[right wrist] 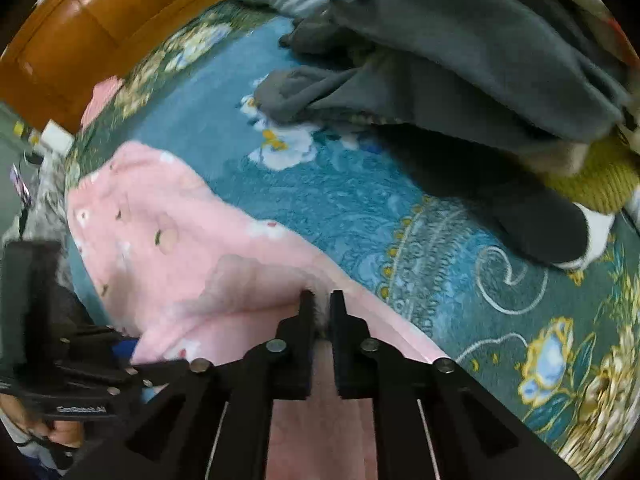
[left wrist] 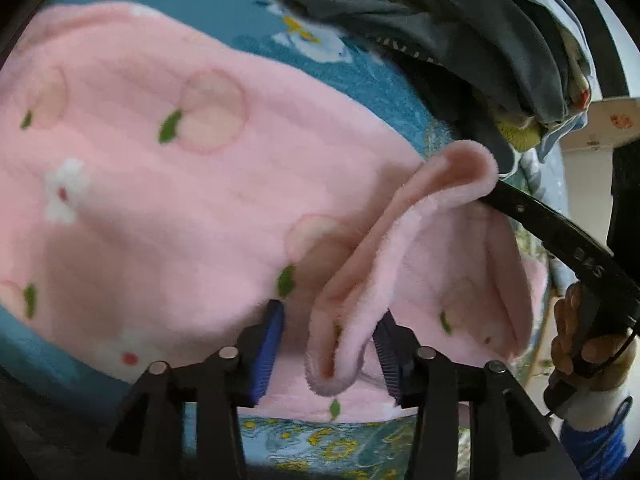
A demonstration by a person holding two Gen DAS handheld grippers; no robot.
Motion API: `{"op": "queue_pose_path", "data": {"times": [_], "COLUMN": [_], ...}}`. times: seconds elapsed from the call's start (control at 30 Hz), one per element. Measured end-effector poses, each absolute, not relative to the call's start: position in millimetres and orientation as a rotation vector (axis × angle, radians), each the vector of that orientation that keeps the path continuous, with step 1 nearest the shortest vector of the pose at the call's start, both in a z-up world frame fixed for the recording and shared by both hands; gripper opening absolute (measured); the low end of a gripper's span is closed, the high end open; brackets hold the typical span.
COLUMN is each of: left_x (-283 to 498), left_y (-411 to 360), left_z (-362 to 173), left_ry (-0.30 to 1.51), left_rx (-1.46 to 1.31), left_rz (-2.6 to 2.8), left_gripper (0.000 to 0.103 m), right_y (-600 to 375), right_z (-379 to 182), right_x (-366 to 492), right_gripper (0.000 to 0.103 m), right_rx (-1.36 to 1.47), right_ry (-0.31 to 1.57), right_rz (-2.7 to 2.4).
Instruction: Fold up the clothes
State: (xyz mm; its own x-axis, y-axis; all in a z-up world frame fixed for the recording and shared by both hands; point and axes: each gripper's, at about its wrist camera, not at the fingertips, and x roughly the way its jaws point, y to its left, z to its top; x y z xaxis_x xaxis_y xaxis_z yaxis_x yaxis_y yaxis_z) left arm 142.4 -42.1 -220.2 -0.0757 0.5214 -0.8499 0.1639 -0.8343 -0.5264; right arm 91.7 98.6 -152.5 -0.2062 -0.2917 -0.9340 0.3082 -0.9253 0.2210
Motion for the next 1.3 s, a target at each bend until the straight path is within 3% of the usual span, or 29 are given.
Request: {"op": "queue_pose_path", "data": {"times": [0.03,0.13,0.2,0.3,0.6,0.73,0.8,0.97,1.17,1.3], "left_x": [141.2,139.6,138.4,137.2,147.9,157.1,155.1,151.5,158.6,165.4], "left_y": [-40.1,-28.3,-22.7,-23.8,-63.1,-102.8,-103.6,-106.7,-166.5,-245.4], "left_z": [-221.4,-223.7,-226.2,-222.6,-181.9,-190.8,-189.5,-204.5,-197.2,-167.7], "left_ry": [-0.768,-0.741,-0.724,-0.753,-0.916,-1.141,-1.126,-1.096,-1.305,-1.413], "left_rx": [-1.926,-1.912,-1.914,-1.876,-1.698,-1.776,-1.793,-1.854,-1.776,-1.664], "left_rz": [1.975,1.935,1.92,1.931,2.07,2.063,2.088,2.087,2.162,2.493], "left_gripper": [0.049,0.046,0.023,0.015,0.013,0.013,0.013,0.016,0.035,0.06], "right_y": [103.9,117.8,122.9,132.0,128.6,98.2,86.6,87.0,95.7,94.6], "right_z": [-149.2,-141.5,-136.9,-129.9,-73.5,-106.5,-129.4,-161.2,-181.4,-181.7], "right_x": [92.3,94.4,98.1,101.9,136.6,144.0,139.2,120.4,111.2,113.0], "right_gripper": [0.023,0.027,0.027,0.027,0.028,0.03,0.03,0.03,0.03,0.03], "right_rx": [1.681,1.686,1.687,1.686,1.462,1.558,1.645,1.75,1.827,1.845], "right_ry": [-0.004,-0.06,-0.068,-0.11,-0.297,-0.241,-0.168,-0.154,-0.267,-0.26], "right_rz": [-2.199,-2.253,-2.275,-2.298,-2.213,-2.045,-2.031,-2.049,-2.056,-2.062]}}
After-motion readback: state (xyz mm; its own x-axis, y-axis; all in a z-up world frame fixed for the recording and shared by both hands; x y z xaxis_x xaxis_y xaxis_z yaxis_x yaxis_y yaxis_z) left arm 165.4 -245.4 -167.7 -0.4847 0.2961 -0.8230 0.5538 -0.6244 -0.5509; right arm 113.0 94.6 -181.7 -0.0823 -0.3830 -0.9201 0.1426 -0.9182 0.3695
